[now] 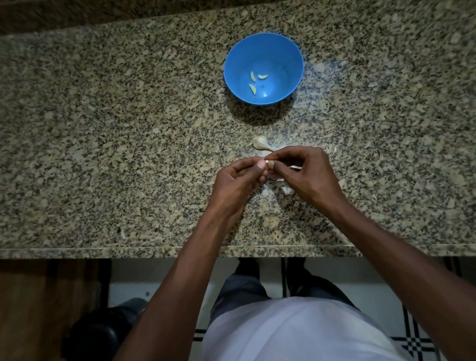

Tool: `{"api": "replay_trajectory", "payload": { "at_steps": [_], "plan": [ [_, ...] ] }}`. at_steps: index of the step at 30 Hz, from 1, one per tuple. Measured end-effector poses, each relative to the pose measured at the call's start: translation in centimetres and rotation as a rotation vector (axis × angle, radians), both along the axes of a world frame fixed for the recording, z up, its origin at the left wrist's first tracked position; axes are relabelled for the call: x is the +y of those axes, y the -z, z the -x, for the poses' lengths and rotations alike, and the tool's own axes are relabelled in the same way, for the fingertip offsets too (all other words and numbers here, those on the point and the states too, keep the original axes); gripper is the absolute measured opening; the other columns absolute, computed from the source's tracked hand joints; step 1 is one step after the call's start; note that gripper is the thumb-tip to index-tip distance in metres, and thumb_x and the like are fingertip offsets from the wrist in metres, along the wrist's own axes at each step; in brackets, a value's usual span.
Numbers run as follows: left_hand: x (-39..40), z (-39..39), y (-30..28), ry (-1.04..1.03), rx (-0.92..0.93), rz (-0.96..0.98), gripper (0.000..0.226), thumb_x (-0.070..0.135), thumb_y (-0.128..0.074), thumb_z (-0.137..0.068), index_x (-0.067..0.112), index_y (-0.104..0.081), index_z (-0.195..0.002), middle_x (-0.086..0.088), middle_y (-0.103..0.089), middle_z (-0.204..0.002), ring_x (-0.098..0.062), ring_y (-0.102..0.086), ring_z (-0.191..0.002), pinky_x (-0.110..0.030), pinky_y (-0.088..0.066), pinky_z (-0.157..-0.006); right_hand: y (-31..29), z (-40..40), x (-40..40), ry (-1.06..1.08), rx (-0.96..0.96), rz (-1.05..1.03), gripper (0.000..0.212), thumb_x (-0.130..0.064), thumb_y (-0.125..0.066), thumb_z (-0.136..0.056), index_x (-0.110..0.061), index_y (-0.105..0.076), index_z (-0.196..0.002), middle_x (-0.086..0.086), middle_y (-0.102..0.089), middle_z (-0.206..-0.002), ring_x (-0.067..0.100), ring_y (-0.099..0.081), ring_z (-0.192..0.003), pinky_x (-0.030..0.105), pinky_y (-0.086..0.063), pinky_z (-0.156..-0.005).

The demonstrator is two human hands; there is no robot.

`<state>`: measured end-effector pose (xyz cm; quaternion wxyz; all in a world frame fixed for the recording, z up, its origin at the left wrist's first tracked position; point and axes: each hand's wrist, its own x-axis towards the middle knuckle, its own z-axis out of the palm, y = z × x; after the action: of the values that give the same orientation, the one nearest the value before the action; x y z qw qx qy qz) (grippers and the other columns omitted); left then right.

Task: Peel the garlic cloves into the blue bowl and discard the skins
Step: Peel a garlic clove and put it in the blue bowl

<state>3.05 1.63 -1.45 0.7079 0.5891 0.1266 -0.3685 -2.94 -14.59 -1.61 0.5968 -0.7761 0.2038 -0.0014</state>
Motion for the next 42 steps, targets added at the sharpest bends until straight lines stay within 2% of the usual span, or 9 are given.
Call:
{"api": "replay_trajectory", "payload": {
  "at_steps": [2, 5, 11, 20, 26, 31, 35, 39, 42],
  "plan": [
    [0.1, 0.1, 0.0, 0.028, -0.08, -0.044, 0.021, 0.004, -0.072, -0.094, -0.001, -0.071, -0.115, -0.004, -0.078, -0.095, -0.01, -0.072, -0.084, -0.023, -0.058, -0.08, 0.0, 0.0, 0.1, 0.006, 0.009, 0.014, 0.013, -0.021, -0.079, -0.093, -0.017, -0.082, -0.105, -0.007, -0.08, -0.096, 0.008, -0.076, -0.091, 0.039, -0.065, -0.083],
    [0.1, 0.3, -0.1, 0.056, -0.224, -0.108, 0.015, 0.006, -0.072, -0.094, 0.006, -0.073, -0.109, -0.007, -0.078, -0.104, -0.016, -0.075, -0.098, -0.025, -0.058, -0.086, 0.0, -0.1, 0.2, 0.017, 0.011, 0.017, 0.014, -0.023, -0.079, -0.093, -0.016, -0.082, -0.105, -0.005, -0.08, -0.093, 0.009, -0.077, -0.088, 0.04, -0.066, -0.08],
    [-0.4, 0.7, -0.1, 0.02, -0.414, -0.183, 0.021, 0.007, -0.074, -0.094, 0.012, -0.071, -0.114, -0.01, -0.075, -0.11, -0.022, -0.072, -0.107, -0.033, -0.06, -0.091, 0.1, -0.1, 0.6, 0.09, 0.02, -0.062, 0.019, -0.021, -0.08, -0.092, -0.008, -0.08, -0.107, 0.002, -0.08, -0.089, 0.014, -0.079, -0.082, 0.043, -0.066, -0.078],
    [-1.1, 1.0, -0.4, -0.032, -0.485, -0.236, 0.04, 0.006, -0.077, -0.091, 0.012, -0.058, -0.126, -0.012, -0.073, -0.101, -0.014, -0.073, -0.096, -0.021, -0.057, -0.08, -0.3, 0.4, 0.7, 0.195, 0.089, -0.309, 0.021, -0.016, -0.078, -0.094, 0.0, -0.077, -0.108, 0.013, -0.08, -0.086, 0.027, -0.079, -0.081, 0.039, -0.065, -0.079],
    [-0.8, 1.2, -0.1, 0.044, -0.61, -0.296, 0.042, 0.005, -0.076, -0.092, 0.015, -0.057, -0.127, -0.006, -0.074, -0.101, -0.014, -0.073, -0.097, -0.026, -0.06, -0.084, -0.8, 0.3, 0.6, 0.24, 0.186, -0.411, 0.015, -0.007, -0.076, -0.093, 0.004, -0.077, -0.102, 0.019, -0.078, -0.087, 0.024, -0.075, -0.076, 0.029, -0.062, -0.072],
    [-0.8, 1.2, 0.4, 0.086, -0.648, -0.317, 0.046, 0.003, -0.075, -0.091, 0.016, -0.053, -0.129, -0.001, -0.075, -0.103, -0.01, -0.073, -0.099, -0.025, -0.059, -0.087, -0.9, -0.3, 0.1, 0.289, 0.418, -0.634, 0.008, -0.007, -0.076, -0.092, 0.001, -0.079, -0.092, 0.012, -0.075, -0.082, 0.015, -0.067, -0.071, 0.023, -0.054, -0.067],
    [-0.3, 1.1, 0.8, 0.099, -0.607, -0.309, 0.045, 0.003, -0.075, -0.091, 0.017, -0.053, -0.128, -0.005, -0.075, -0.102, -0.015, -0.073, -0.1, -0.03, -0.061, -0.087, -0.7, -0.9, -0.3, 0.332, 0.552, -0.842, 0.005, -0.004, -0.073, -0.093, 0.001, -0.075, -0.091, 0.008, -0.074, -0.077, 0.011, -0.068, -0.066, 0.019, -0.057, -0.066],
    [-0.1, 0.9, 1.1, 0.093, -0.568, -0.313, 0.037, 0.007, -0.076, -0.091, 0.014, -0.062, -0.125, -0.005, -0.075, -0.101, -0.016, -0.073, -0.098, -0.032, -0.062, -0.086, -0.3, -0.9, -0.1, 0.259, 0.525, -0.724, 0.008, -0.007, -0.076, -0.092, 0.001, -0.077, -0.094, 0.01, -0.077, -0.085, 0.015, -0.071, -0.077, 0.026, -0.057, -0.079],
    [0.0, 0.8, 1.4, 0.092, -0.463, -0.273, 0.027, 0.009, -0.077, -0.092, 0.009, -0.073, -0.119, -0.004, -0.077, -0.107, -0.015, -0.073, -0.103, -0.035, -0.061, -0.092, 0.0, -0.2, -0.1, 0.168, 0.407, -0.571, 0.012, -0.009, -0.077, -0.093, 0.002, -0.078, -0.098, 0.016, -0.079, -0.092, 0.02, -0.073, -0.082, 0.032, -0.06, -0.085]
  ]
}}
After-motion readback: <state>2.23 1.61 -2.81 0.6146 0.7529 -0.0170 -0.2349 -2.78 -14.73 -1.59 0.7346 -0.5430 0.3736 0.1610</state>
